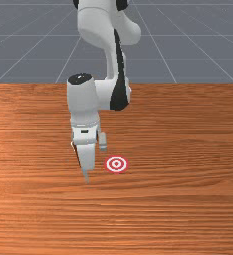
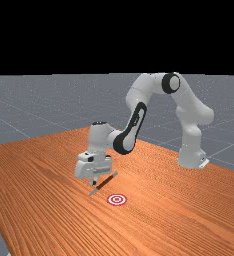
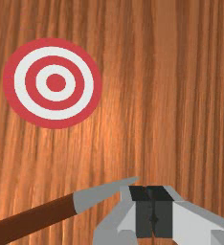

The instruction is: Pick up the pen and put it to the marker

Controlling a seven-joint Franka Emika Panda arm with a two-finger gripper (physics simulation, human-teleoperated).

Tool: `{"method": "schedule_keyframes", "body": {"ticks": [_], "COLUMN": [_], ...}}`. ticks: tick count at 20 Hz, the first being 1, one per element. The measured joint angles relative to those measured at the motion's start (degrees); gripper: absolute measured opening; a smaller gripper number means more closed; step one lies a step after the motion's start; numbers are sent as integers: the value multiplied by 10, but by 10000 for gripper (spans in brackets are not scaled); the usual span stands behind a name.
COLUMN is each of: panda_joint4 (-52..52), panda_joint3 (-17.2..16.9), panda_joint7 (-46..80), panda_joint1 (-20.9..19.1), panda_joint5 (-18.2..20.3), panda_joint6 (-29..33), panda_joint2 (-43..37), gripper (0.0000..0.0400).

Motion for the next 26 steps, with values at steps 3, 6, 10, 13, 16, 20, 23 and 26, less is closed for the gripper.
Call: {"method": "schedule_keyframes", "body": {"ticks": [3,6,10,13,16,20,23,26], "panda_joint4": [-137,-156,-190,-189,-232,-412,-360,-369], "panda_joint3": [-32,-22,31,9,20,54,-1,66], "panda_joint7": [24,1,-57,-52,-55,-190,-102,-175], "panda_joint1": [14,2,-79,-60,-62,-114,-66,-133], "panda_joint5": [-25,-24,-7,7,20,154,52,109], "panda_joint6": [-2,93,171,56,66,70,77,192], "panda_joint2": [-85,-55,-66,-151,-197,-327,-220,-134], "gripper": [2,0,0,0,0,0,0,0]}}
